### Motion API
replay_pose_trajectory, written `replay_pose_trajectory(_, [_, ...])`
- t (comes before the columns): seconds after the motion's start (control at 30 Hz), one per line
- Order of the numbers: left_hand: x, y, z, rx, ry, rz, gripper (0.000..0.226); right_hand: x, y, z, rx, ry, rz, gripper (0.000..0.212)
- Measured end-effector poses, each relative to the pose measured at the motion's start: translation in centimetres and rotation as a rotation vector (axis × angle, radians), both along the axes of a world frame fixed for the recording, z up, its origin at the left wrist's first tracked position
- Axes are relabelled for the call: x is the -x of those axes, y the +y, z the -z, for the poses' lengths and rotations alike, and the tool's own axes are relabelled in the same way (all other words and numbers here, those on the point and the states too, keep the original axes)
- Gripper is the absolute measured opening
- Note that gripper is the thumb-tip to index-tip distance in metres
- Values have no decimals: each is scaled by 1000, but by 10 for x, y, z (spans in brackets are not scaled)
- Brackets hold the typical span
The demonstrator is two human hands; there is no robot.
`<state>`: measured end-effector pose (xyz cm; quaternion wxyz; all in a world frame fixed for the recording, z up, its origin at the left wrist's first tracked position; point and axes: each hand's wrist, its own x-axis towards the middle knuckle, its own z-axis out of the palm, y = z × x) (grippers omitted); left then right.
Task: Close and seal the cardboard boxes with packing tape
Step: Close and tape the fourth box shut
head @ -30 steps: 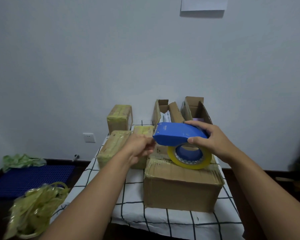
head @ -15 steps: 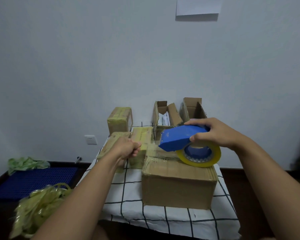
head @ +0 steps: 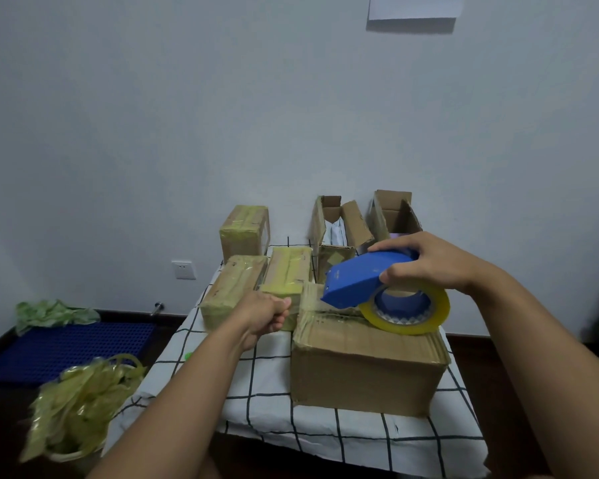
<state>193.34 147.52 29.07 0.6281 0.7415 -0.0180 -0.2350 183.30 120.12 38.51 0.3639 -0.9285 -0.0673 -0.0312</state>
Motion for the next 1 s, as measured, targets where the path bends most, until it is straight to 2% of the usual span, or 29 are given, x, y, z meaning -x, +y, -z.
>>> replay_pose_trajectory(0.4, [7,-6,23,-3,20,34,28,-8,5,2,19,31,4,42])
replay_pose_trajectory(0.5, [13,-12,23,-87,-36,79,28,-8,2,6,26,19,25,55])
replay_pose_trajectory(0.6, [17,-13,25,-289,-141,143,14,-9,0,10,32,8,33,65])
replay_pose_trajectory(0.67, [19,-9,33,-411,-234,83,16,-9,0,11,40,2,36,68])
replay_pose_trajectory(0.73, [26,-7,30,-317,-323,-106,12,-8,0,10,39,-1,36,67])
replay_pose_trajectory(0.77, [32,-8,24,-228,-378,-162,15,-8,0,10,34,1,34,66])
replay_pose_trajectory(0.83, [52,-12,11,-100,-426,-33,36,-6,2,9,18,2,28,63])
replay_pose_trajectory(0.9, [74,-19,5,-204,-470,202,57,-6,3,9,16,-2,28,60])
replay_pose_trajectory(0.93, [79,-22,10,-286,-515,245,68,-6,3,9,20,-6,32,57])
replay_pose_trajectory(1.0, [77,-24,18,-370,-549,204,74,-5,4,10,22,-11,42,51])
